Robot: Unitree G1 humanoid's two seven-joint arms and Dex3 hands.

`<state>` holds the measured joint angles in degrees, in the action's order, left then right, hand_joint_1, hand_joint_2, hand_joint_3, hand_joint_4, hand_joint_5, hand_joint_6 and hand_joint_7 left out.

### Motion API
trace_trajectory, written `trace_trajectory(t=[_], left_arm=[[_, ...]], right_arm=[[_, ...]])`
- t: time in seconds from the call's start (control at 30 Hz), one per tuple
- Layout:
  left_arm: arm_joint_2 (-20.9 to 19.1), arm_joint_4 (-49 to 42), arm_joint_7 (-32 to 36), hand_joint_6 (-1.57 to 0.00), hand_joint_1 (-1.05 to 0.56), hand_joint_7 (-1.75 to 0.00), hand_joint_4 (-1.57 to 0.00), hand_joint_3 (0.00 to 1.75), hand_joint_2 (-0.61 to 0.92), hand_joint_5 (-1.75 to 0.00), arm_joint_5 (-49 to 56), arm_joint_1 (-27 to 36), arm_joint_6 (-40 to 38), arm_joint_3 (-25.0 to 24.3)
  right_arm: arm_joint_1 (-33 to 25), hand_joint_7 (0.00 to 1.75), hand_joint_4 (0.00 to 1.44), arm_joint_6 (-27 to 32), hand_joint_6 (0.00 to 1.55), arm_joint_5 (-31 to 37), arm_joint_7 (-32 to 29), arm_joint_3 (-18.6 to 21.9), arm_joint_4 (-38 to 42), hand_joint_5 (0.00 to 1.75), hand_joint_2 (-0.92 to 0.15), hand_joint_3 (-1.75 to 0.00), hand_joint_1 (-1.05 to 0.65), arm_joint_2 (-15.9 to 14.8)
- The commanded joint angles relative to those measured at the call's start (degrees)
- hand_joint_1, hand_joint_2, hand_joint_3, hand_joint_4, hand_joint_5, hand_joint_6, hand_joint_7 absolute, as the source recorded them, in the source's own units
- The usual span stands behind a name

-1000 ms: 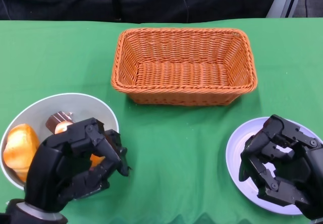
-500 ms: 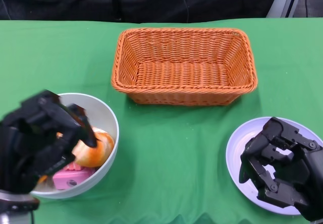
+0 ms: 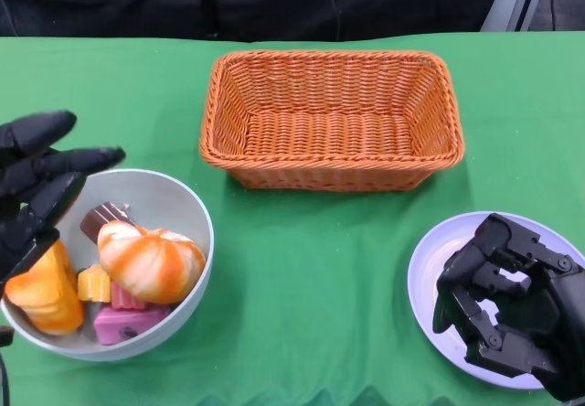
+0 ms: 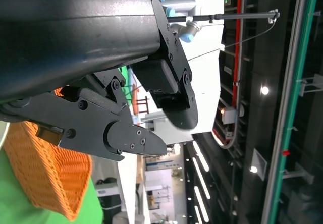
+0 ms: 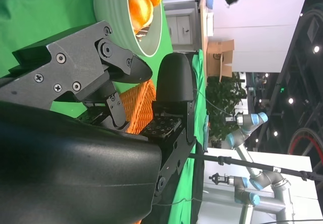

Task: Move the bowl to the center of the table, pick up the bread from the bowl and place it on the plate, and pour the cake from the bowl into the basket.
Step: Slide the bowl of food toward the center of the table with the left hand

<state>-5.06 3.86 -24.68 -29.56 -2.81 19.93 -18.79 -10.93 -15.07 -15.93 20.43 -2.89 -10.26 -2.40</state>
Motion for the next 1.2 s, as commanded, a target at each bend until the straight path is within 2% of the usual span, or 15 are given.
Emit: trace_trajectory(t=[0.03, 0.2, 0.37, 0.73, 0.87, 1.03, 1.2], left_arm=[[-1.6, -1.5, 0.62, -0.72, -0.41, 0.0, -0.71, 0.03, 0.92, 0.0, 0.78, -0.76, 0.57, -1.0], [-3.39, -5.77, 1.09, -0.61, -0.48, 0.0, -0.59, 0.04, 0.92, 0.0, 4.34, -1.83, 2.33, -1.81], [-6.03, -13.12, 1.83, -0.47, -0.56, 0.0, -0.47, 0.16, 0.92, 0.0, 9.19, -3.99, 6.54, -2.9], [-10.56, -28.93, 2.7, -0.34, -0.55, 0.0, -0.33, 0.21, 0.92, 0.0, 13.87, -8.19, 12.21, -3.41], [-11.71, -33.45, 4.02, -0.33, -0.54, 0.0, -0.33, 0.21, 0.92, -0.01, 15.19, -9.45, 14.15, -3.38], [-14.65, -38.86, 5.55, -0.31, -0.62, 0.0, -0.31, 0.19, 0.92, 0.0, 19.36, -10.43, 15.42, -2.22], [-16.93, -42.6, 8.05, -0.29, -0.58, 0.0, -0.26, 0.2, 0.92, 0.0, 24.22, -10.9, 16.61, -0.4]], right_arm=[[-0.59, 1.35, 0.71, 1.01, 0.62, -0.92, 0.03, 0.92, -0.9, 1.72, -0.66, -0.93, -0.05, -0.82], [-0.59, 1.35, 0.71, 0.67, 0.62, -1.95, 0.59, 0.95, -0.28, 1.72, -0.67, -0.92, -0.05, -0.52], [-0.79, 1.37, 0.71, 1.47, 0.63, -1.8, 0.26, 0.67, -0.68, 1.72, -0.68, -0.92, -0.04, -0.46], [-1.29, 1.35, 0.72, 1.28, 0.63, -2.08, 0.81, 0.48, -0.68, 1.72, -0.67, -0.93, -0.05, -0.38], [-1.23, 1.36, 0.72, 0.11, 0.64, -1.77, 1.04, 0.59, 0.1, 1.72, -0.65, -0.95, -0.04, -0.12], [-1.37, 1.38, 0.71, -0.16, 0.62, -1.85, 1.43, 0.31, -0.09, 1.73, -0.64, -0.98, -0.05, -0.13], [-1.46, 1.37, 0.71, 0.32, 0.63, -2.58, 1.84, 0.24, -0.18, 1.74, -0.65, -0.96, -0.05, -0.2]])
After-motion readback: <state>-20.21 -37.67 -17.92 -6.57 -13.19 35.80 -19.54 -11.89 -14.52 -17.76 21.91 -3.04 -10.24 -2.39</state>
